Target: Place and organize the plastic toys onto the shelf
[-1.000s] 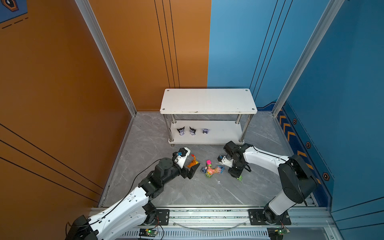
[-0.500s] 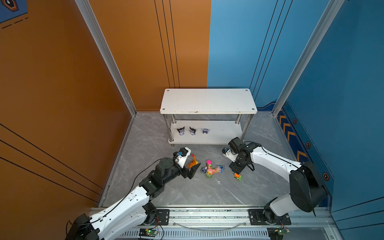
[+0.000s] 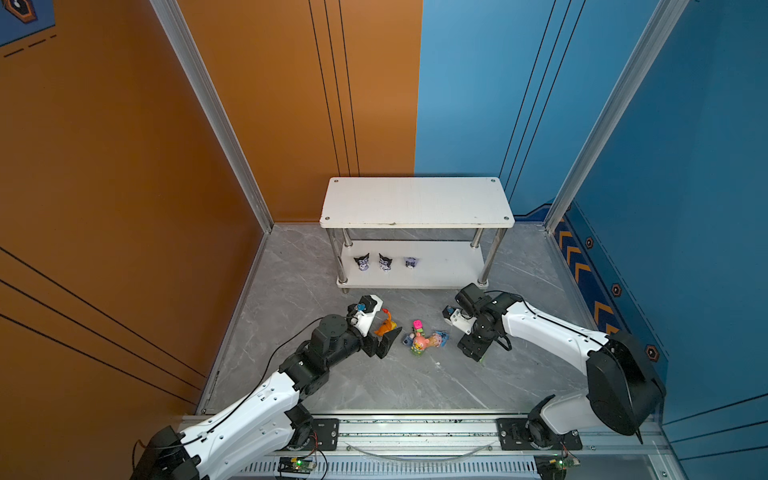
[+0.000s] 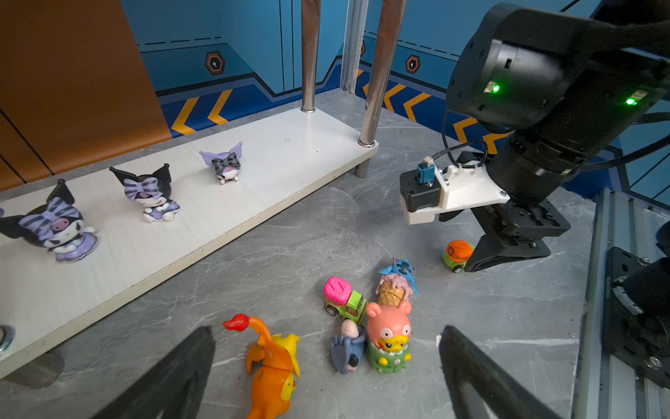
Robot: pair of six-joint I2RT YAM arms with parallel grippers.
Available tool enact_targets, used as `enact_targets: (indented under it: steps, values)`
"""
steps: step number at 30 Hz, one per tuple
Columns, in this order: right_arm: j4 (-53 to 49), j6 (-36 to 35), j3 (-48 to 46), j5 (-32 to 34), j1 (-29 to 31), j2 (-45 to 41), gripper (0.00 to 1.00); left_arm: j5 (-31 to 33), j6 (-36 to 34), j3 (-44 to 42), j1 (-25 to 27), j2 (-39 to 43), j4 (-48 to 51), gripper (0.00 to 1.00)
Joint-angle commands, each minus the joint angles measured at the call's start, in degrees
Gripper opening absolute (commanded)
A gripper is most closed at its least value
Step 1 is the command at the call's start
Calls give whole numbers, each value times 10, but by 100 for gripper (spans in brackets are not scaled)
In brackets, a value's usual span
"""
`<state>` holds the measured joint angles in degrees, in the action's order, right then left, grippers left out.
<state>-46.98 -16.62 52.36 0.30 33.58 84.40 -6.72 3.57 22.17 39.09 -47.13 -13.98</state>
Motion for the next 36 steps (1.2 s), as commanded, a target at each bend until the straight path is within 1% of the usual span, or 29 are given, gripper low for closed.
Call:
enact_targets:
  steps: [1, 3, 7, 11, 14, 17, 24, 29, 32, 36]
  values:
    - [-21, 4, -9, 17, 3, 20, 76, -7, 7, 0, -6, 12, -9, 98]
    - [-22, 2, -11, 24, 1, 23, 76, -6, 6, -1, -4, 15, -10, 98]
    - [-25, -8, -16, 16, -2, 27, 76, -5, 6, -4, -5, 14, -11, 98]
    - [-27, -8, -20, 32, -11, 28, 69, -7, 5, -3, -4, 11, -11, 98]
    - [-28, -10, -19, 21, -17, 30, 64, -5, 4, -4, -4, 13, -11, 98]
    - [-31, -14, -16, 7, -16, 38, 54, -4, 5, -4, -5, 12, -13, 98]
    - [-37, -20, -6, -7, -7, 72, 41, -3, 4, -4, -5, 12, -11, 98]
    - [-37, -15, -1, -14, -12, 63, 33, -4, 3, -4, -5, 10, -12, 98]
    - [-34, -13, -1, -20, -14, 47, 30, -3, 3, -4, -6, 7, -14, 98]
    - [-29, -8, 0, -24, -19, 36, 29, -6, 3, -4, -5, 3, -16, 98]
